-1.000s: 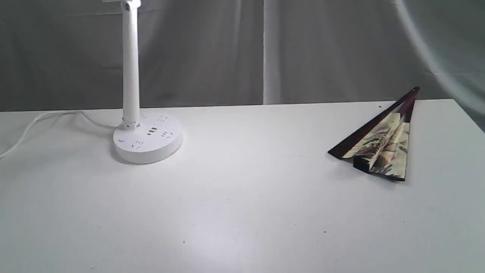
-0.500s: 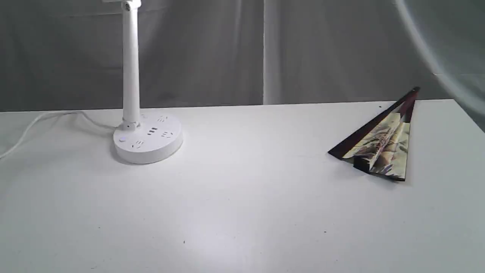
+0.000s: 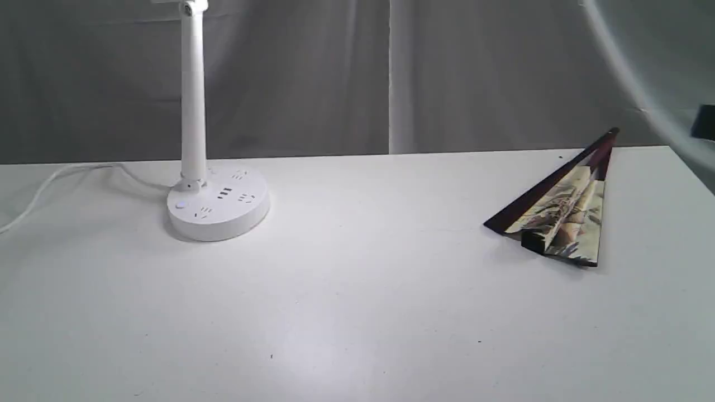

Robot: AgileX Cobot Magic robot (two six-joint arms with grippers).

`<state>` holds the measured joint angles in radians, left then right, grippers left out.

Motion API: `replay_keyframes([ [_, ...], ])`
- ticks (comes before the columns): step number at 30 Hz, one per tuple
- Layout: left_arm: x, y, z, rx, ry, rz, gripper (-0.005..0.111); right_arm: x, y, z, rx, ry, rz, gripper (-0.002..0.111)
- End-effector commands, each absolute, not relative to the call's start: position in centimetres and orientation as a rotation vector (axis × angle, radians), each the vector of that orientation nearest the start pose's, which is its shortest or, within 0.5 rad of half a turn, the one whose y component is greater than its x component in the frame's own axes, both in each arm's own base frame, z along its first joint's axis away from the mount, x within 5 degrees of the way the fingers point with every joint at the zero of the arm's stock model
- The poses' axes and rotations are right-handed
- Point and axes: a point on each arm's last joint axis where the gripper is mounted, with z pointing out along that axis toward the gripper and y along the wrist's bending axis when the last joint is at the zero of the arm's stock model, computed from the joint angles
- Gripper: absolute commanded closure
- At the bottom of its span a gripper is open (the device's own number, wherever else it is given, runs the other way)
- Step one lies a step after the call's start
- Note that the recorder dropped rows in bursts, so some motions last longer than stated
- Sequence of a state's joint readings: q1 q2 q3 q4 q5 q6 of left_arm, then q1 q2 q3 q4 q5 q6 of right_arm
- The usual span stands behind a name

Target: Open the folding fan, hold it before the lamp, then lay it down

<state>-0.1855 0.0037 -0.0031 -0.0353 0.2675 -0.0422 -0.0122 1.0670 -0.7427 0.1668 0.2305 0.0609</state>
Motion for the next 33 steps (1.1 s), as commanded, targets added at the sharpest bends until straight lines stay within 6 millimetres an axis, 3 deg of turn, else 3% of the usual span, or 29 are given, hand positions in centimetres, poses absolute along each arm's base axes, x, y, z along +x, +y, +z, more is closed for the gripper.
replay_keyframes([
  [1,5.4,-1.1,18.9,0.107,1.750,-0.203,0.107,26.7,0.1,30.7,0.132,2.102,0.119,0.108],
  [6,5.4,-1.1,18.9,0.107,1.750,-0.203,0.107,32.1,0.2,28.8,0.098,2.256,0.115,0.108],
  [9,5.4,-1.1,18.9,0.107,1.750,-0.203,0.107,35.3,0.5,28.2,0.129,2.360,0.178,0.101],
  [13,5.4,-1.1,18.9,0.107,1.750,-0.203,0.107,39.7,0.9,27.2,0.146,2.448,0.243,0.078],
  [18,5.4,-1.1,18.9,0.107,1.750,-0.203,0.107,43.7,1.0,25.2,0.141,2.525,0.265,0.051],
  [20,5.4,-1.1,18.9,0.107,1.750,-0.203,0.107,45.0,1.0,24.2,0.142,2.538,0.270,0.046],
  [26,5.4,-1.1,18.9,0.107,1.750,-0.203,0.107,47.7,1.0,20.9,0.168,2.571,0.277,0.046],
  [33,5.4,-1.1,18.9,0.107,1.750,-0.203,0.107,49.2,0.4,16.2,0.398,2.646,0.238,0.048],
])
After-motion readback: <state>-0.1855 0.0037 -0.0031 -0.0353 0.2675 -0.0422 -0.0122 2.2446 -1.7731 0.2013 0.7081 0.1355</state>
